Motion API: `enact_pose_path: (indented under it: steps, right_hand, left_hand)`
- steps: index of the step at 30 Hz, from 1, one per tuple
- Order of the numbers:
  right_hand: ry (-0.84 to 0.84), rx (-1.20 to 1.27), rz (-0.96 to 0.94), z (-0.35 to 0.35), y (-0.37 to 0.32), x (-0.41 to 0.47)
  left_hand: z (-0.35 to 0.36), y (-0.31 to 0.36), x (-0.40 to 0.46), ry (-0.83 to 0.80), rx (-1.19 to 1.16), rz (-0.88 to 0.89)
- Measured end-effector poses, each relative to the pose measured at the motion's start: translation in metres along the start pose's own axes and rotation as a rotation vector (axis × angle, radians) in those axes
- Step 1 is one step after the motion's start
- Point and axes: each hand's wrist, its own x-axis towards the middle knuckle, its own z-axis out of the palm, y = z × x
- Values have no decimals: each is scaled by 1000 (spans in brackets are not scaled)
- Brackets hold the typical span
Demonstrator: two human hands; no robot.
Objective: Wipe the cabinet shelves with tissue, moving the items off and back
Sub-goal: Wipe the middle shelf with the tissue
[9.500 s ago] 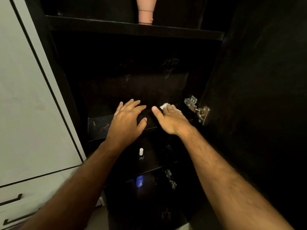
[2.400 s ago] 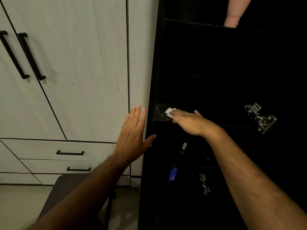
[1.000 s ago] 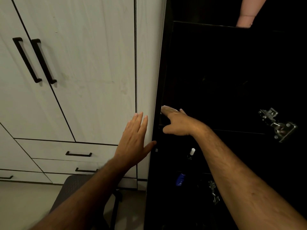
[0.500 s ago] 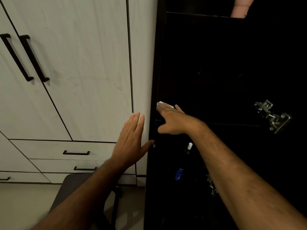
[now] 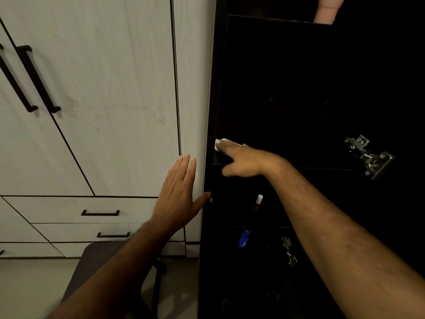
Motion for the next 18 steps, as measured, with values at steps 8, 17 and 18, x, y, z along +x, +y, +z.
enact_pose_path:
  steps: [8, 17, 18]
  right_hand:
    - [46, 7, -14, 16, -13, -9]
    - [147, 2, -147, 33, 30, -49]
    - [164, 5, -120, 30, 35, -46]
  left_hand:
    - [3, 4, -4, 8, -29, -9]
    - [4, 6, -13, -8, -63, -52]
    - [2, 6, -14, -8, -70, -54]
